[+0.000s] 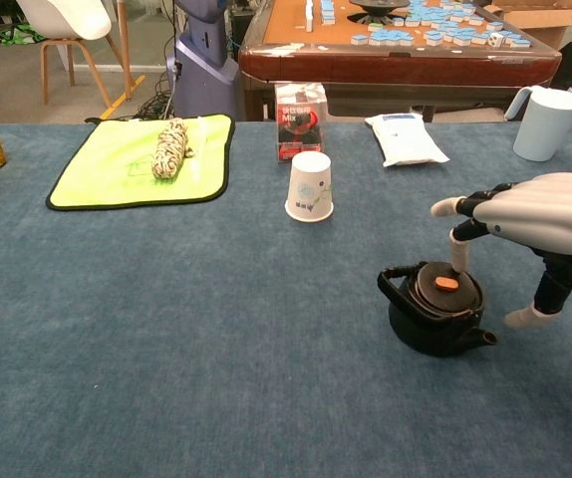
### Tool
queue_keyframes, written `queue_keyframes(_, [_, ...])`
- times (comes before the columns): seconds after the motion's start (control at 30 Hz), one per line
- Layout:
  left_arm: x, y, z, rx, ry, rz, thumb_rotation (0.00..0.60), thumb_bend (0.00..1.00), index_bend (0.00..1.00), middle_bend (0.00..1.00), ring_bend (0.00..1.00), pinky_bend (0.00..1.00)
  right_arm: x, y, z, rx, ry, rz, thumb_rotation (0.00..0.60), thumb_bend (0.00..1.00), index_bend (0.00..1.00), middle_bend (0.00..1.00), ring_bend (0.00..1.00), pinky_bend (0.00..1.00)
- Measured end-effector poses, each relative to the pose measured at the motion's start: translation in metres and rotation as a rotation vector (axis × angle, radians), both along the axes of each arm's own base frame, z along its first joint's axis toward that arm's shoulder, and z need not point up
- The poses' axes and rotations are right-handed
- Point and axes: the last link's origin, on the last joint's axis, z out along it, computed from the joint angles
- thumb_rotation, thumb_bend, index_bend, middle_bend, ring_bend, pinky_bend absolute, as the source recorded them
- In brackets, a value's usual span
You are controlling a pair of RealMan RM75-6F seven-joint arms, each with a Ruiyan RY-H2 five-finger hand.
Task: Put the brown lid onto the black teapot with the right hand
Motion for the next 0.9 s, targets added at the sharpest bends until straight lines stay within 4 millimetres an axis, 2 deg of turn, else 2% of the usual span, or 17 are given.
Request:
queue_keyframes(0.3, [-0.001,-0.001,-0.001,0.0,0.002,0.004,0.6,0.38,0.0,0.0,0.0,0.0,-0.006,-0.003,-0.008,0.015,0.003,-0.009,0.6,0.21,0.33,0.0,0.0,0.0])
queue_keyframes(0.47, [-0.002,-0.002,0.0,0.004,0.0,0.007,0.6,0.38,0.0,0.0,0.0,0.0,-0.003,-0.003,-0.007,0.014,-0.023,-0.008,0.6,0.2,0.33,0.0,0.0,0.0])
queue_keyframes(0.7, [0.002,-0.002,0.0,0.004,0.004,-0.003,0.6,0.38,0.0,0.0,0.0,0.0,0.008,0.001,0.014,-0.027,-0.087,0.019,0.6,0.2,0.33,0.0,0.0,0.0])
queue_keyframes(0.9, [0.01,-0.001,-0.001,0.0,0.016,-0.013,0.6,0.38,0.0,0.0,0.0,0.0,0.005,0.003,0.033,-0.077,-0.13,0.018,0.6,0.21,0.33,0.0,0.0,0.0])
